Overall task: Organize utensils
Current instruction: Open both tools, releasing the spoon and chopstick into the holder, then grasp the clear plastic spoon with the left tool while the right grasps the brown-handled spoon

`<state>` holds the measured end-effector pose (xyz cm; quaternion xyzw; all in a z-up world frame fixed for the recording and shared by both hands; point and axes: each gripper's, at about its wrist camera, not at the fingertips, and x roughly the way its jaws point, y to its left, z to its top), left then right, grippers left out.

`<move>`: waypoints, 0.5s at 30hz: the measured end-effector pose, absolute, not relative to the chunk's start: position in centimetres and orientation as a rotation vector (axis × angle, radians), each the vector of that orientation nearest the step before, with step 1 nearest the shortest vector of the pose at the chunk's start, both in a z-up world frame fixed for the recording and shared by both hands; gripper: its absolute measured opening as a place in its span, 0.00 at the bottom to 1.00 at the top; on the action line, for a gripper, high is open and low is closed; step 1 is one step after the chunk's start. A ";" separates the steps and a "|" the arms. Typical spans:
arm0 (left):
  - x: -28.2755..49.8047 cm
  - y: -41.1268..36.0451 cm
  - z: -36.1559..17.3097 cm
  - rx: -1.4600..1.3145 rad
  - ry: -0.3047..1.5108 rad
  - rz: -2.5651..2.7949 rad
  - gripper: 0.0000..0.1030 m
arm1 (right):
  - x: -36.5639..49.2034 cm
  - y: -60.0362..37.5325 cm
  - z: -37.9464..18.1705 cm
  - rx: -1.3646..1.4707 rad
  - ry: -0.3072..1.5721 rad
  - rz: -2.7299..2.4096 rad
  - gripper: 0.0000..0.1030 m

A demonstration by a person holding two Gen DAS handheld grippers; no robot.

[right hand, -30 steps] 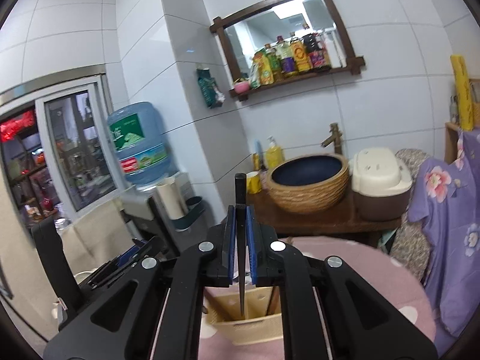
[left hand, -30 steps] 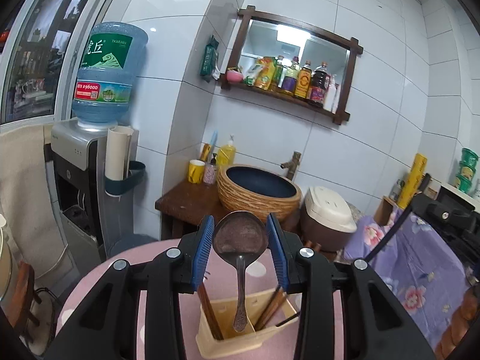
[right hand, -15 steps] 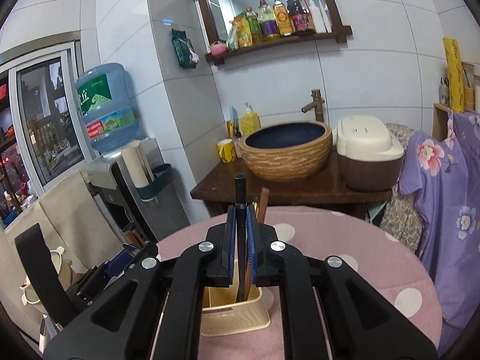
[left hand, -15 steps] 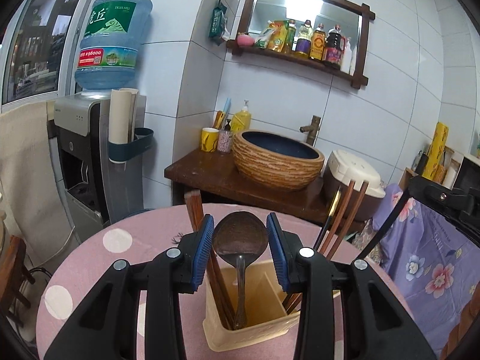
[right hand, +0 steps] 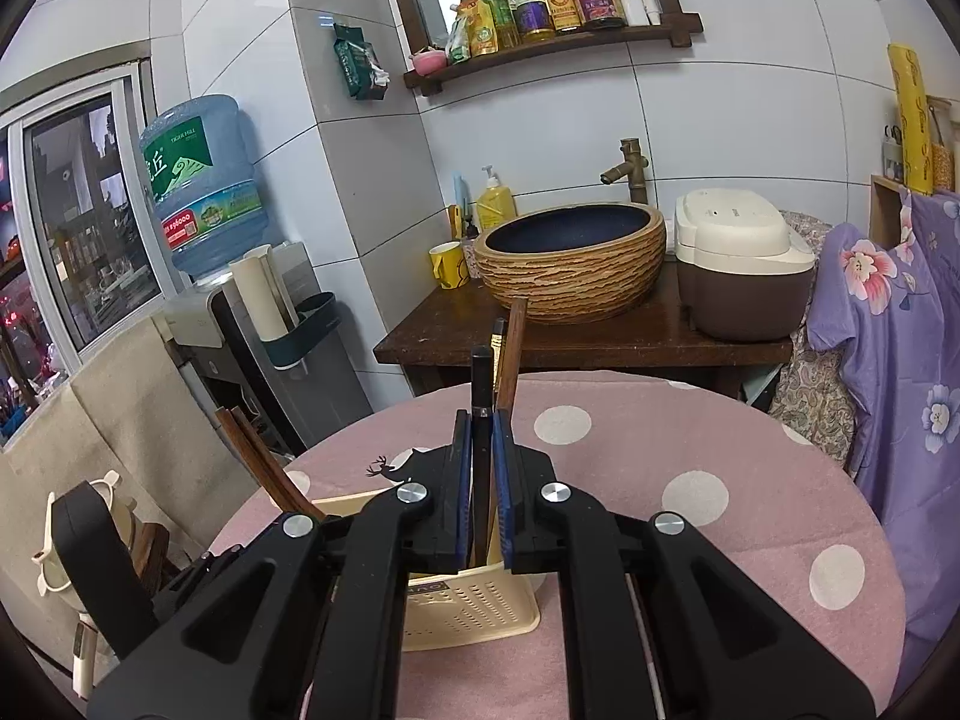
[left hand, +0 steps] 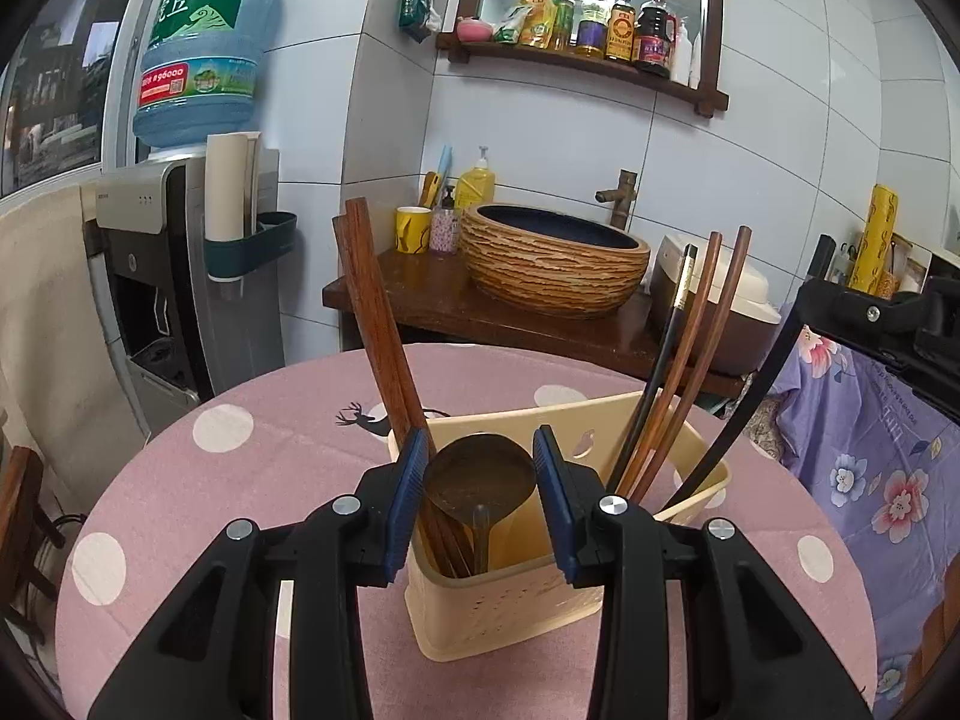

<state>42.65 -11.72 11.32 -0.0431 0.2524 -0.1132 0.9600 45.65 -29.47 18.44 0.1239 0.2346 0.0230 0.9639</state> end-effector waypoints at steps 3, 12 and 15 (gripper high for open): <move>42.4 -12.0 11.2 -0.067 0.509 -0.233 0.36 | 45.5 -29.6 18.4 0.252 0.468 0.060 0.08; 38.1 -10.7 11.7 -0.065 0.449 -0.228 0.70 | 42.6 -30.0 16.9 0.249 0.467 0.071 0.44; 35.9 -9.4 11.6 -0.063 0.450 -0.215 0.78 | 40.8 -30.1 15.6 0.233 0.512 0.040 0.48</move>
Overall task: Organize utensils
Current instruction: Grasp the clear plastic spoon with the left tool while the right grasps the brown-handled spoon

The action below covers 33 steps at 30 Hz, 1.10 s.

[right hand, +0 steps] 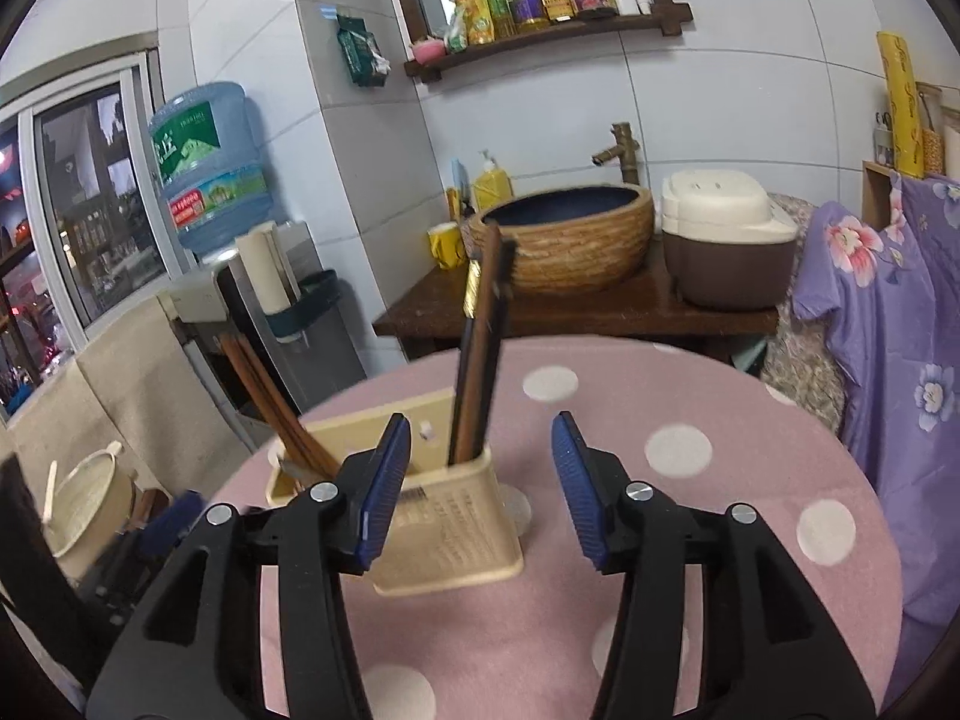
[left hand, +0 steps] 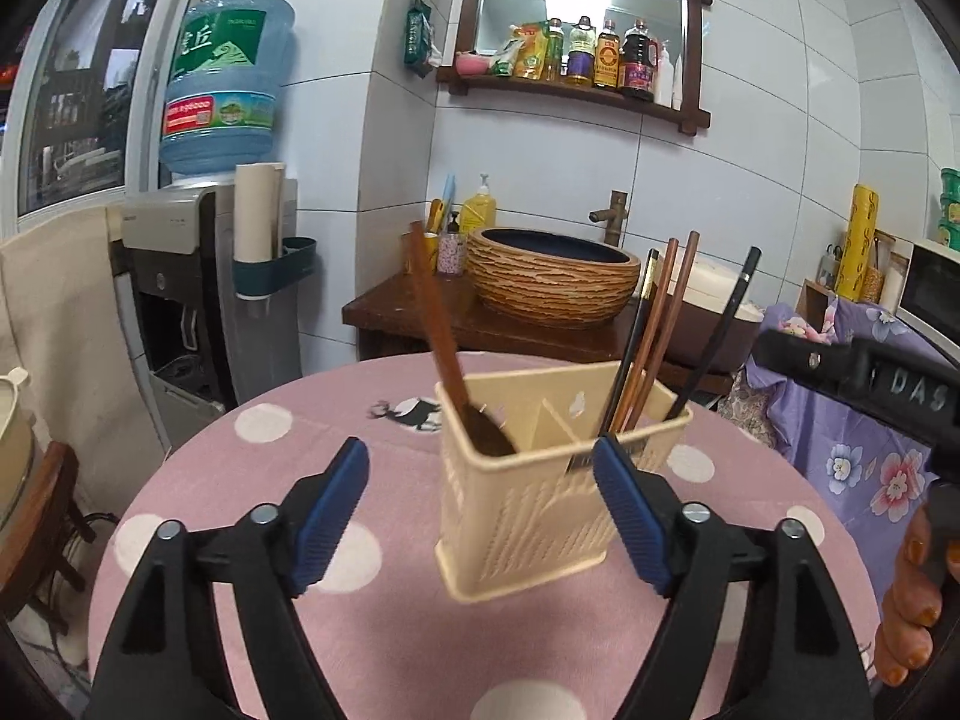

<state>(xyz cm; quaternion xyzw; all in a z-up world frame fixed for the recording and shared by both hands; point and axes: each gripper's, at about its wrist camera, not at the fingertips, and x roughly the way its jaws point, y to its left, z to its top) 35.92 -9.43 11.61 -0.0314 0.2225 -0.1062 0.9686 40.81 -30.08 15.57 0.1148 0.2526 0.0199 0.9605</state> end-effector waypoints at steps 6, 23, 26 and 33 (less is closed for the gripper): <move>32.7 -7.1 9.7 -0.044 0.524 -0.200 0.88 | 37.4 -29.6 12.7 0.172 0.612 0.030 0.49; 26.7 -2.6 2.9 -0.029 0.711 -0.118 0.89 | 28.2 -25.6 2.9 0.062 0.818 0.018 0.52; 26.0 -1.9 2.1 -0.042 0.725 -0.100 0.89 | 27.3 -26.0 2.0 0.095 0.841 -0.002 0.52; 25.4 -0.8 -0.1 -0.076 0.798 -0.086 0.89 | 26.5 -25.9 0.5 0.123 0.891 -0.018 0.48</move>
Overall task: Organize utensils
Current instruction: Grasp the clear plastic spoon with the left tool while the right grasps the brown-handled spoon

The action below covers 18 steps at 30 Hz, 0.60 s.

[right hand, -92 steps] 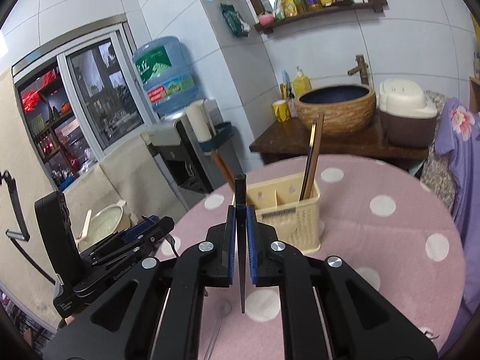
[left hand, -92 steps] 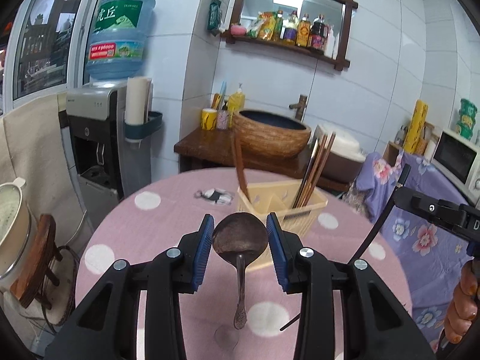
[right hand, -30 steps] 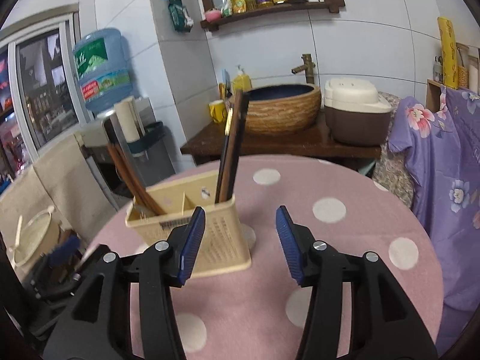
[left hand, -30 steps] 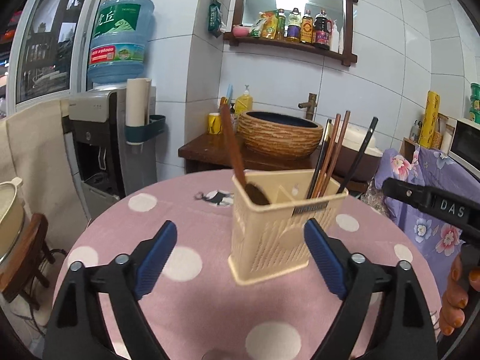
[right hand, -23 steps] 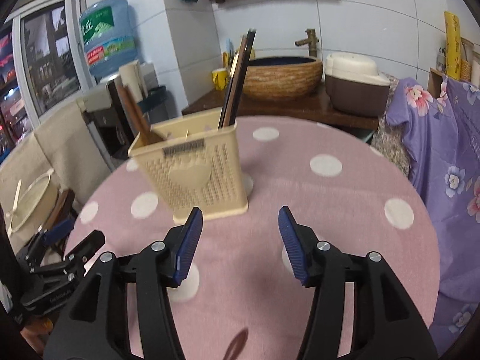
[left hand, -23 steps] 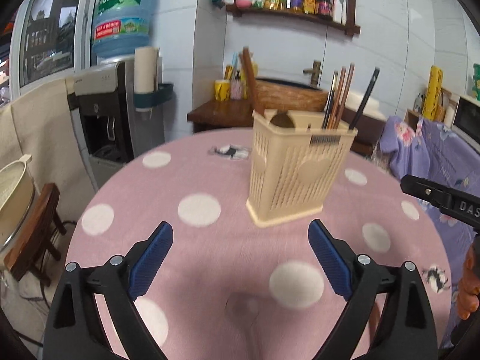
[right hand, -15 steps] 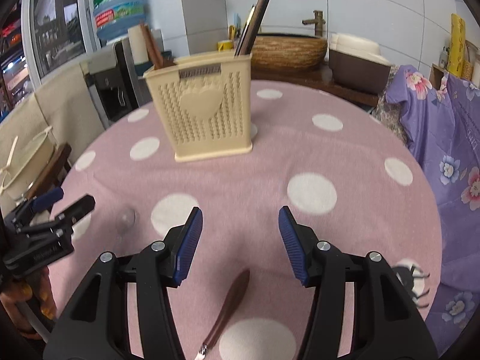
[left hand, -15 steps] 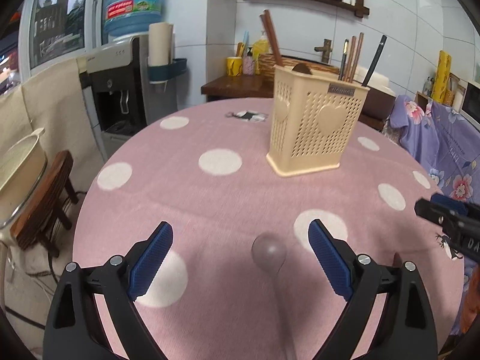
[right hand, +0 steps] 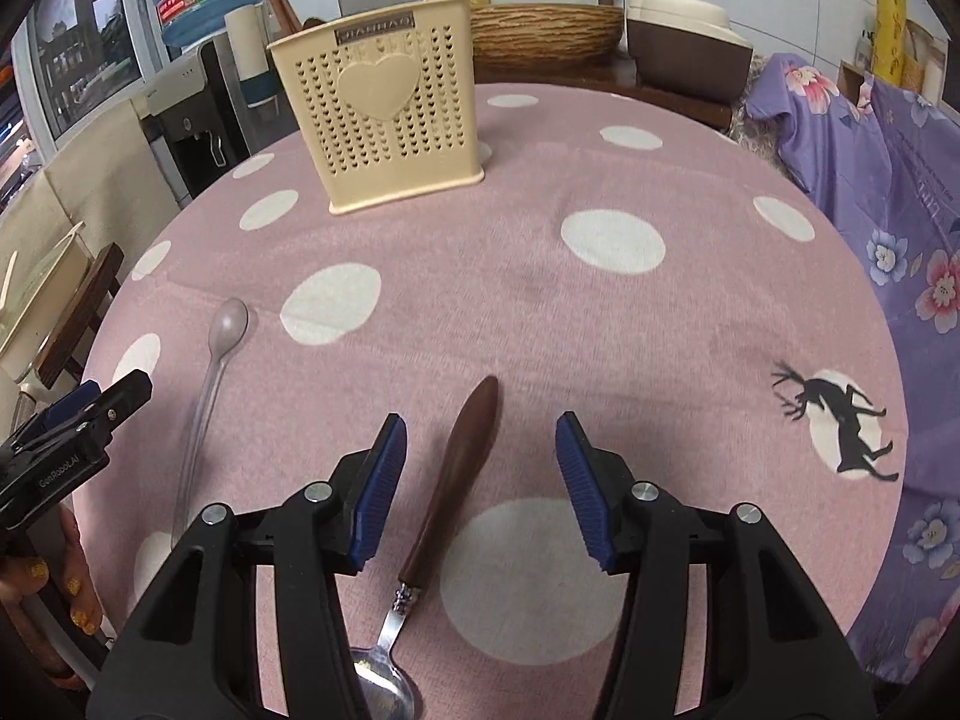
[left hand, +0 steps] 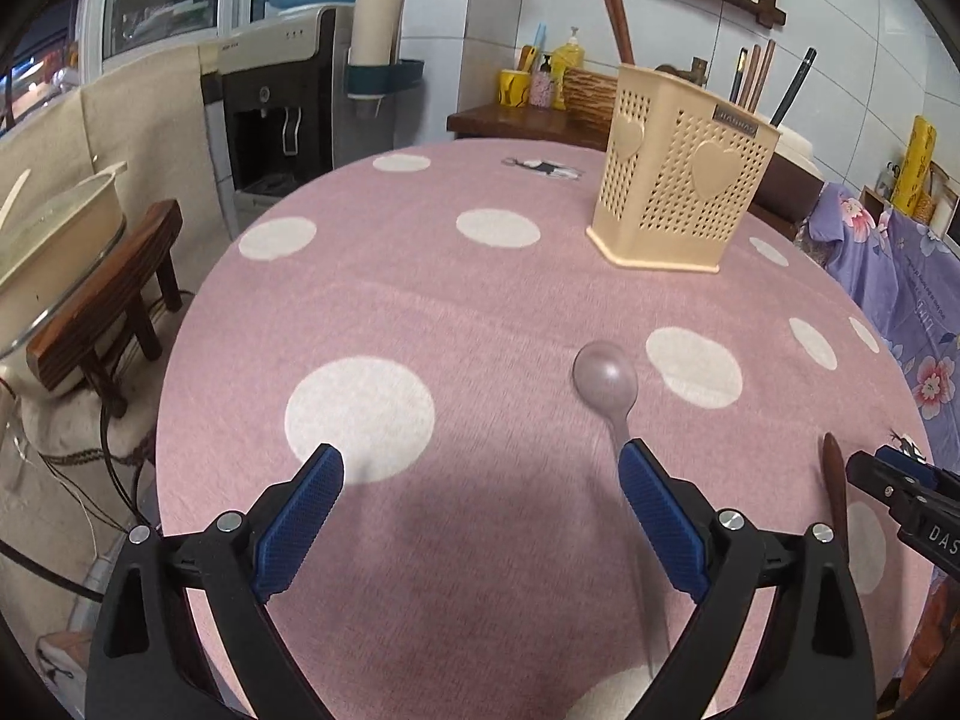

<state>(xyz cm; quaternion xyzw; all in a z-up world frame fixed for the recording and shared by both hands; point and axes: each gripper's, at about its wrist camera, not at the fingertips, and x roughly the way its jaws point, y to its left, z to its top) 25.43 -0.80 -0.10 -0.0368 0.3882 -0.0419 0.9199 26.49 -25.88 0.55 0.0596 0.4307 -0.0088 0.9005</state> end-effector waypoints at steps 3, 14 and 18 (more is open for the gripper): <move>25.2 -0.8 -0.4 -0.077 0.805 -0.094 0.88 | 26.6 -25.5 -0.2 0.131 0.917 -0.013 0.43; 25.7 -2.4 -1.0 -0.027 0.834 -0.120 0.85 | 27.6 -24.4 -1.2 0.105 0.941 -0.038 0.25; 26.7 -3.3 -1.0 -0.019 0.858 -0.140 0.81 | 28.0 -24.6 -1.2 0.111 0.942 -0.032 0.20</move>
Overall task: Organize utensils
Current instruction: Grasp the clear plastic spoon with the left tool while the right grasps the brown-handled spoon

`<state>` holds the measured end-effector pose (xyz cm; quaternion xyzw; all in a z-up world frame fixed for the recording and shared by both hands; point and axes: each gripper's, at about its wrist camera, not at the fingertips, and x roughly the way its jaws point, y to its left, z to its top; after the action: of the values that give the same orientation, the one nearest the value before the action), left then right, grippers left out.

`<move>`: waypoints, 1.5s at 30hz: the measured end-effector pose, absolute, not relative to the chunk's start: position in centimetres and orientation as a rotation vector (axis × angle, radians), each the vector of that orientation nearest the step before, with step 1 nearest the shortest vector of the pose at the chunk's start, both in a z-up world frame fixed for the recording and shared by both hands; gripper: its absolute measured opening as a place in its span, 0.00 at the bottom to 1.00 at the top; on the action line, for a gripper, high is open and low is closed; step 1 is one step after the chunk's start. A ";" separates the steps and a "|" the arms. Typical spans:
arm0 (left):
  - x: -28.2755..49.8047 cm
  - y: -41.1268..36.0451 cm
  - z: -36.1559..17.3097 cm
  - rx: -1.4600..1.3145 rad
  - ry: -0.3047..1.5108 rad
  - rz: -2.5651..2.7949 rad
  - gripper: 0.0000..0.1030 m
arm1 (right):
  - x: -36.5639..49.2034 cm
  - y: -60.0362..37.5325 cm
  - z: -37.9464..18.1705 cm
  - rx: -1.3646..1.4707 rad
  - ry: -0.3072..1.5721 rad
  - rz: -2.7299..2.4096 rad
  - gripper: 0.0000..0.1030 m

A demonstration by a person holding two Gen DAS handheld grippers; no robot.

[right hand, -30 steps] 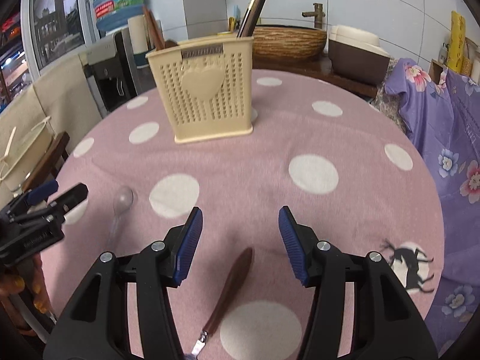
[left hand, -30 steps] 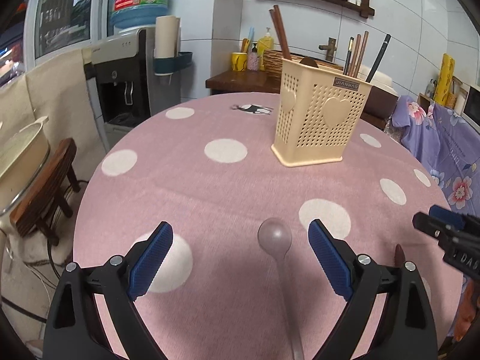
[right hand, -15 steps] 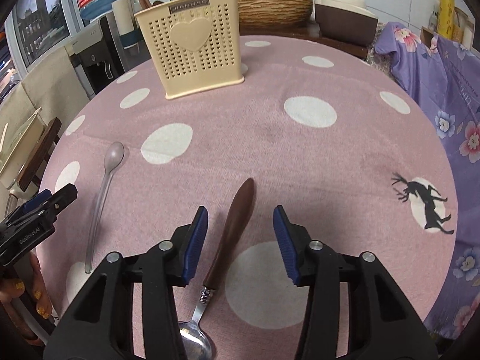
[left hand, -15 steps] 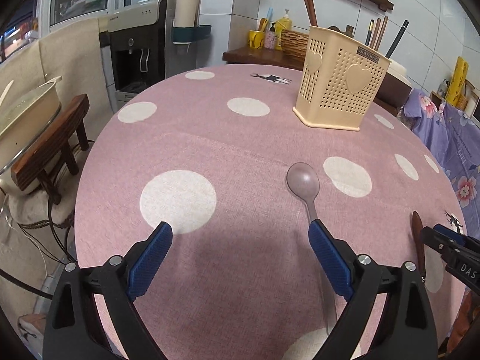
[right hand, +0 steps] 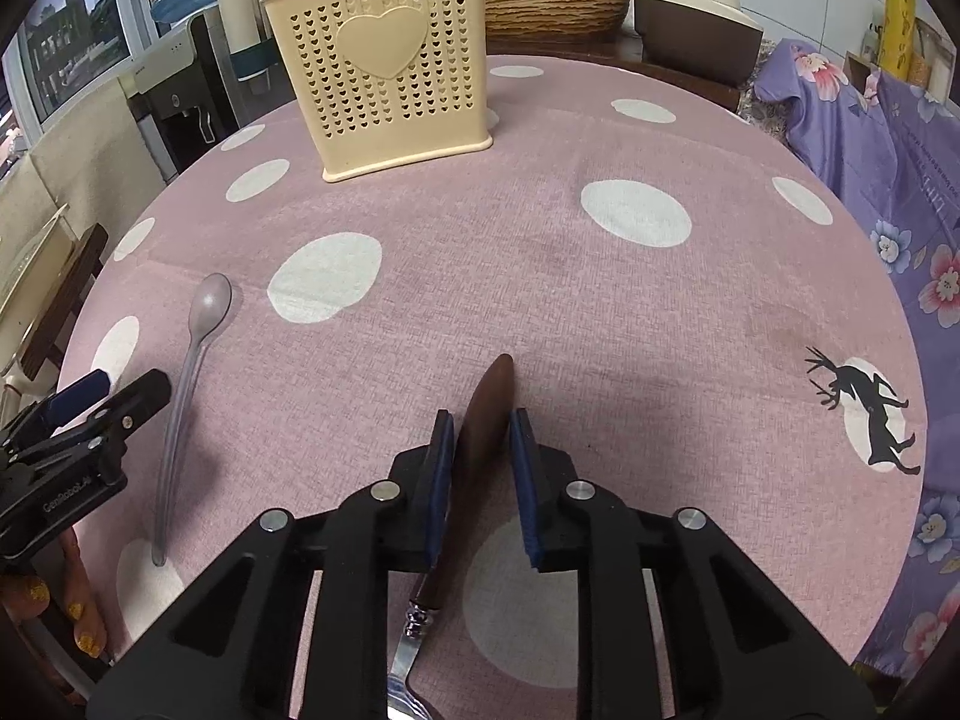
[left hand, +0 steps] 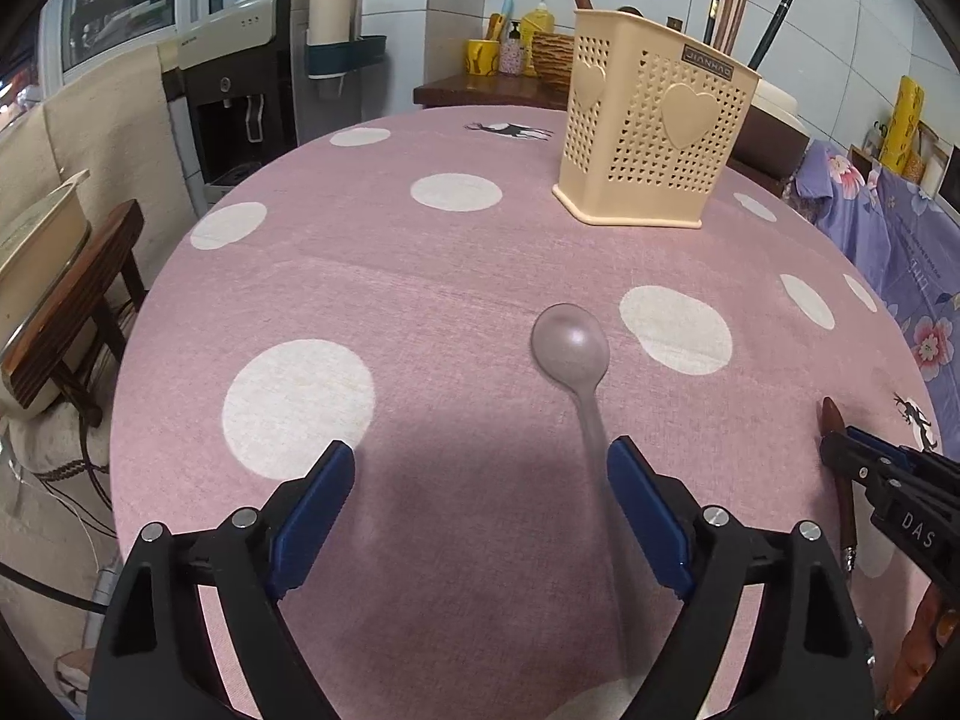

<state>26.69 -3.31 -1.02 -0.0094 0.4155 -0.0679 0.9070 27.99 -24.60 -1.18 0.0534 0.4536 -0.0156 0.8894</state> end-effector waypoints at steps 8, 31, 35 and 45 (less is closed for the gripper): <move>28.8 -5.8 -1.1 0.031 0.903 -0.156 0.72 | 28.2 -24.9 -1.2 0.122 0.941 -0.017 0.18; 32.0 -8.5 -0.8 0.037 0.931 -0.143 0.35 | 28.4 -25.2 -1.3 0.132 0.939 0.009 0.18; 31.7 -7.9 -0.1 -0.008 0.905 -0.160 0.35 | 28.6 -25.6 -1.3 0.203 0.948 0.059 0.16; 30.0 -6.4 4.3 -0.094 0.784 -0.232 0.35 | 27.5 -26.6 2.5 0.318 0.854 0.162 0.16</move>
<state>29.99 -6.39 4.26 -0.0458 0.3808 -0.1126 0.9166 27.54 -26.58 2.52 0.1533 0.4120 0.0780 0.8948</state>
